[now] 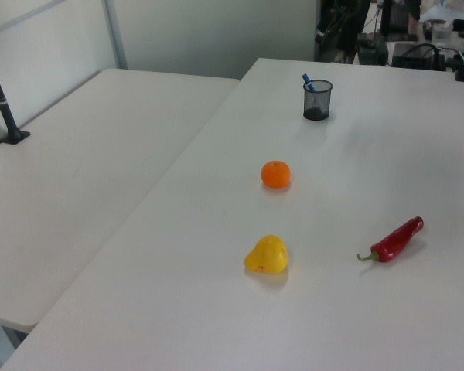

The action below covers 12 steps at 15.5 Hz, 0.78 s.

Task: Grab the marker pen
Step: 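Lower the open gripper over the marker standing in the cup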

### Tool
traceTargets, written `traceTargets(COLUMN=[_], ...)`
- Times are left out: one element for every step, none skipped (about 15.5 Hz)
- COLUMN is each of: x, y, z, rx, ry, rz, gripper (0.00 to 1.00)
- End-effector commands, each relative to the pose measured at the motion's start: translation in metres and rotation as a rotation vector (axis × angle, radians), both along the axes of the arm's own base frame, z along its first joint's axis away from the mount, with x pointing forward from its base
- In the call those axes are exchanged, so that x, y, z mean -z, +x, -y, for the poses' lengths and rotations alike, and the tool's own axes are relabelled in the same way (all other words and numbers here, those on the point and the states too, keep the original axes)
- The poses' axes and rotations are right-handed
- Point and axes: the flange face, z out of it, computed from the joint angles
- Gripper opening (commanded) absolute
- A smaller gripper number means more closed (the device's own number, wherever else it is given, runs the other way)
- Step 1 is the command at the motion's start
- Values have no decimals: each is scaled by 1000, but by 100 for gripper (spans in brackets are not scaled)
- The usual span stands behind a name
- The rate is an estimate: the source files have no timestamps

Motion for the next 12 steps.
traceTargets(x=[18,26,37,45,54,65,74,82,87,94,97,102], y=[16,20,25,29,32,36,40,43,45,46,46,47], z=[13,14,16,17,19,19,20,21,22,23,26,28], rx=[46,48,48,48,48,47,47,49,49,51,52,53], ry=[-15,-19,-19,-23,-25,-26,-29,-32,-35,-35,-42,-51], rz=[76,92,102,112,120,127,141,154,168,168,171,171], gripper=[100,100,100,100,100,100,100,100,100,98,96,92])
